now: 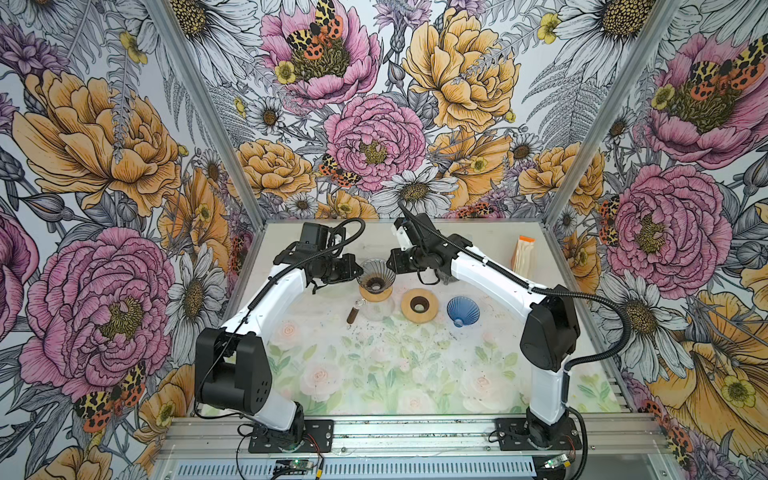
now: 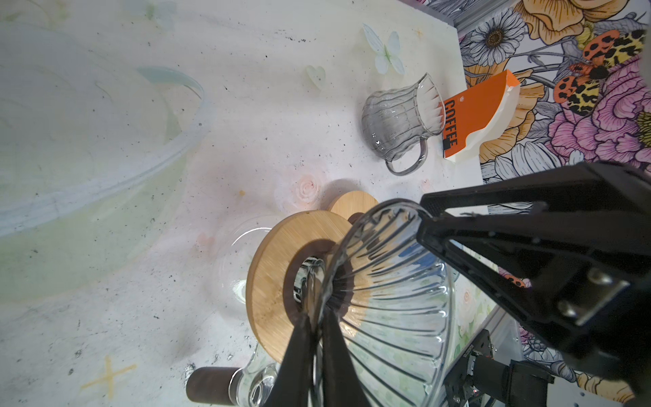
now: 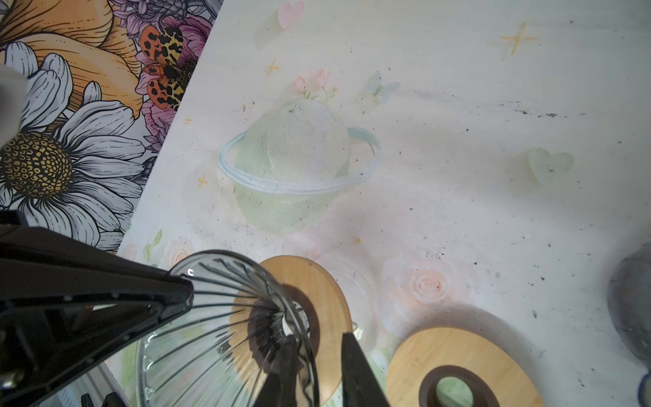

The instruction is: Place the coffee filter in the dripper

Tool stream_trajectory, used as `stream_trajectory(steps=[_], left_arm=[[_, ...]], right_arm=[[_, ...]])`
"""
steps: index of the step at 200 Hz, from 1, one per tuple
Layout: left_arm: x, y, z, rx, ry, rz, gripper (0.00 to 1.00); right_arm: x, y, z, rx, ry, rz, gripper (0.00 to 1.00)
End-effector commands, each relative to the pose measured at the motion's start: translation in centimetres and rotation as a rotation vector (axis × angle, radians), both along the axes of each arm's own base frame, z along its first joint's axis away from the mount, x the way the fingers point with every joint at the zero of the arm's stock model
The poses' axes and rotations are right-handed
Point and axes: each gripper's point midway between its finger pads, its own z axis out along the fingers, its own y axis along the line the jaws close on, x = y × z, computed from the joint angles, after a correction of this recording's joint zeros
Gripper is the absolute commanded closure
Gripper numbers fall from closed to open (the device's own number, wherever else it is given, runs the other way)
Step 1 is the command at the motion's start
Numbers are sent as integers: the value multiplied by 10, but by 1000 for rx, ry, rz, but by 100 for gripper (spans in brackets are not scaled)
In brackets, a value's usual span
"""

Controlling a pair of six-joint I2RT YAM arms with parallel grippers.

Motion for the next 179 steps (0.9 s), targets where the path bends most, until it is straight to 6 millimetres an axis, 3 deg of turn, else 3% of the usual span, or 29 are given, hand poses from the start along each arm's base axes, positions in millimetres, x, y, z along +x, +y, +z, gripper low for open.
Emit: stream_trajectory(steps=[1,179], left_arm=[[8,6,-2,-1,10,32,91],[8,9,-14,-6,46,27,92]], right_arm=[[9,-1,-3,-7,1,-25,77],[7,0,-17,-11,42,-34,87]])
